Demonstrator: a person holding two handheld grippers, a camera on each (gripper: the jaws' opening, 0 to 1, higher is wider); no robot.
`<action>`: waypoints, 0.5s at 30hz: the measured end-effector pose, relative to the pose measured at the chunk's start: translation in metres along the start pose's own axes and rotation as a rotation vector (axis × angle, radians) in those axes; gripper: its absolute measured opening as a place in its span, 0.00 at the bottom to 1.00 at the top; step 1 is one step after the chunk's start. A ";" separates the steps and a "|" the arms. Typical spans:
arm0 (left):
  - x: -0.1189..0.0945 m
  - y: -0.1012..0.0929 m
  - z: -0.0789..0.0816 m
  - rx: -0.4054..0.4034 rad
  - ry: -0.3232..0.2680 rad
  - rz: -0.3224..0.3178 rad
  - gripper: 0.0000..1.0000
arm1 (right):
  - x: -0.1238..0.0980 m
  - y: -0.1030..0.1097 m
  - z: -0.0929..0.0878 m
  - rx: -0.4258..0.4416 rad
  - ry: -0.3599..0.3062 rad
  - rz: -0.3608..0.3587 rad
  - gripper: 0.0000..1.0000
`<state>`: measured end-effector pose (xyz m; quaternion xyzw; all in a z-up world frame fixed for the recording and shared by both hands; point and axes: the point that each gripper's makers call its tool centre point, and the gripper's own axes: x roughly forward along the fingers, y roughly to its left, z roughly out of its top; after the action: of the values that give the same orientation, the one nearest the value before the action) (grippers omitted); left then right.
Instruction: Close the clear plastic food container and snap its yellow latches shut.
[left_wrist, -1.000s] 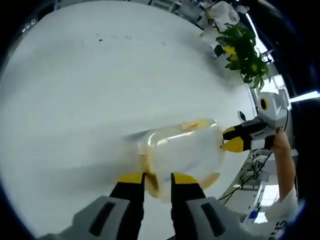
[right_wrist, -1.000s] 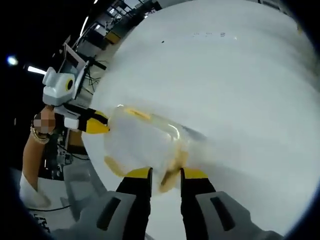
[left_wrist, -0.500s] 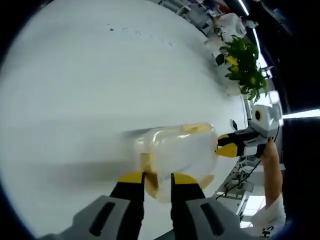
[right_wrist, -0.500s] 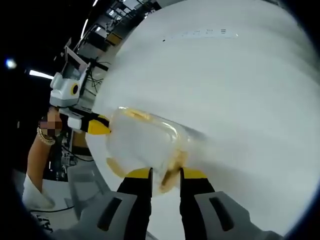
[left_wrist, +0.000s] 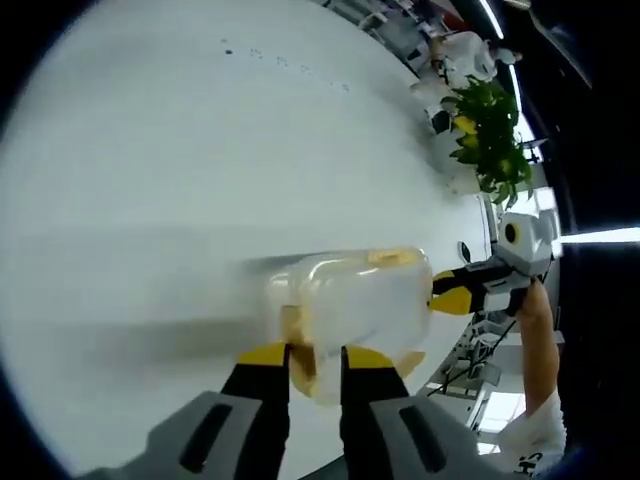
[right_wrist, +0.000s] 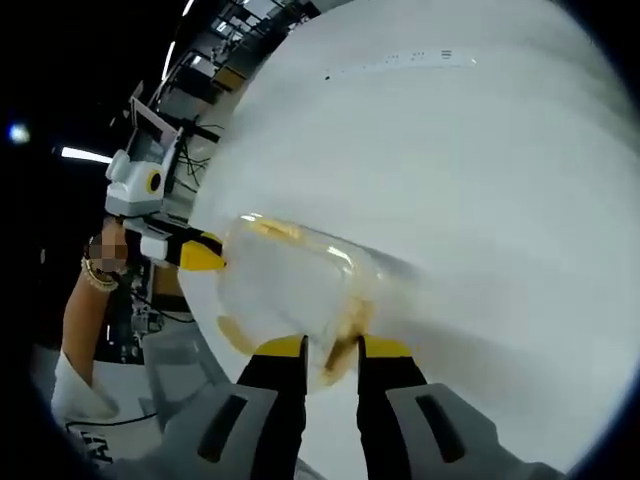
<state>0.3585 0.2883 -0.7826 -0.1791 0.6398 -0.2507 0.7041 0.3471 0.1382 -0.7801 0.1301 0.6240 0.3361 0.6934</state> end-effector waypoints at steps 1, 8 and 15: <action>0.002 0.001 -0.002 -0.003 0.001 0.001 0.10 | 0.000 0.002 -0.001 -0.005 0.005 0.003 0.14; 0.009 -0.005 -0.004 0.013 0.002 -0.013 0.11 | -0.003 -0.002 0.004 -0.007 -0.008 0.021 0.15; 0.011 -0.006 -0.005 0.031 -0.010 -0.010 0.11 | -0.004 -0.005 0.009 -0.053 -0.016 -0.003 0.17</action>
<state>0.3539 0.2779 -0.7886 -0.1727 0.6316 -0.2632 0.7085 0.3570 0.1339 -0.7779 0.1132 0.6096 0.3503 0.7020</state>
